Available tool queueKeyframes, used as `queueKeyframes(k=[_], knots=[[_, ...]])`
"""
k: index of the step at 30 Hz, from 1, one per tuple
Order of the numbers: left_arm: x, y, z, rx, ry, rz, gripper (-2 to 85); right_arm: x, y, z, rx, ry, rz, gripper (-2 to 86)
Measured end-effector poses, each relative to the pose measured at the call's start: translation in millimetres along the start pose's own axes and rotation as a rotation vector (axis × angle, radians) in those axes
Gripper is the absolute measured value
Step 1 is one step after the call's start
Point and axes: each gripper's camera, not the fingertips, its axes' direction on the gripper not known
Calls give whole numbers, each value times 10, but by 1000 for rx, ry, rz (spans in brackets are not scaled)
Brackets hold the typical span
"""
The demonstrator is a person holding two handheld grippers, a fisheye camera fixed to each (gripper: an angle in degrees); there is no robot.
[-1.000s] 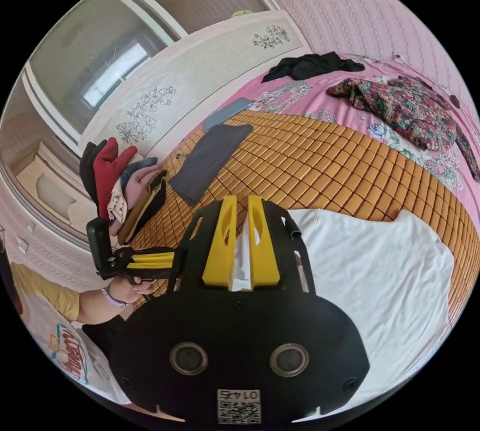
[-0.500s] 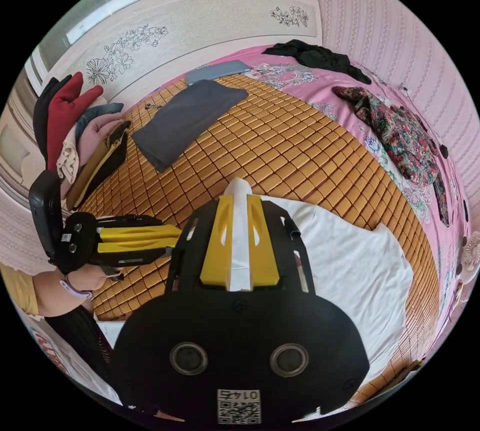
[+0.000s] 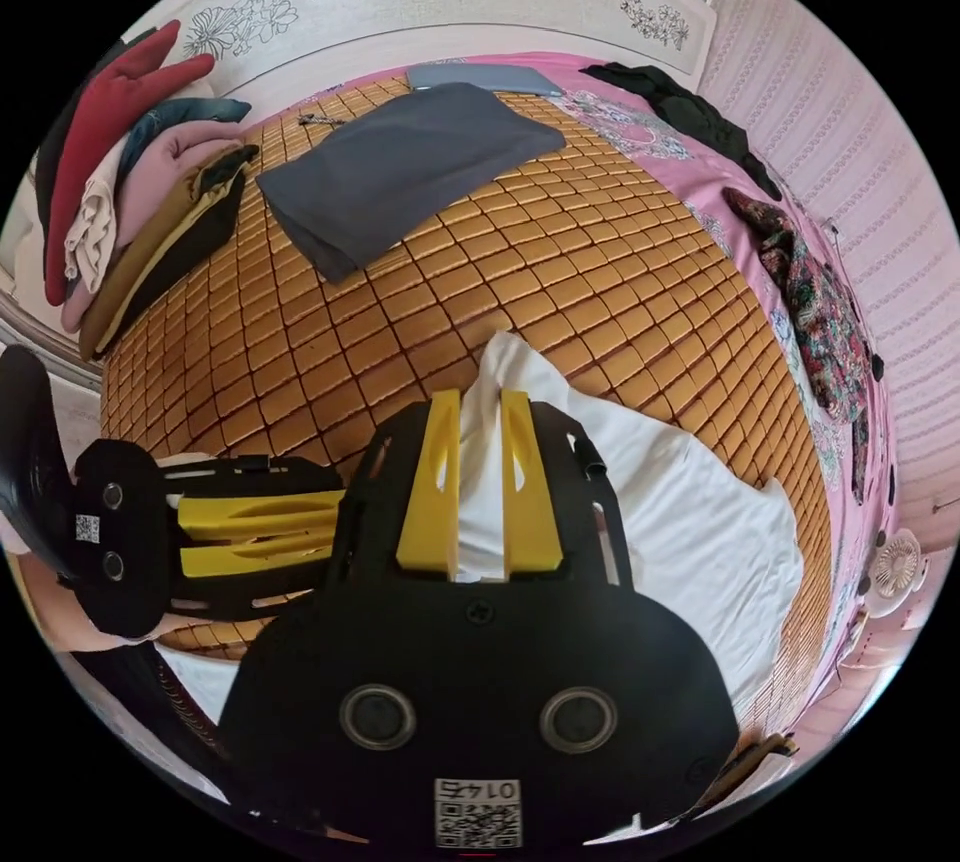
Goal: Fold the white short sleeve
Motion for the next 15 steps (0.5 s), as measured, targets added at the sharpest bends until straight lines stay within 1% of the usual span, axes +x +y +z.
queueKeyframes(k=[2, 4, 6, 7, 8, 9, 10, 11, 12, 14, 15], knots=[[12, -1, 27, 2, 6, -11, -7, 29, 68, -7, 5, 17, 8, 12], [54, -17, 45, 13, 3, 2, -7, 139, 127, -50, 9, -30, 40, 3], [178, -45, -12, 76, 0, 51, -6, 343, 265, -220, 95, -108, 105, 0], [220, -48, -50, 105, 8, 69, -5, 536, 420, -405, 188, -176, 183, 0], [319, -42, -146, 176, 39, 113, -4, 744, 636, -617, 285, -248, 269, 3], [431, -25, -242, 236, 86, 166, -2, 843, 770, -727, 337, -279, 308, 4], [486, -19, -273, 247, 107, 188, 0, 1009, 1075, -931, 428, -317, 376, 9], [598, -15, -296, 234, 153, 224, 5, 1130, 1396, -1082, 475, -313, 431, 14], [690, 2, -269, 200, 215, 252, 19, 1176, 1554, -1127, 479, -293, 457, 17], [774, 53, -145, 127, 282, 267, 38, 1308, 2115, -1102, 408, -190, 527, 39], [814, 100, -46, 73, 301, 278, 45, 1349, 2231, -1058, 368, -184, 552, 50]])
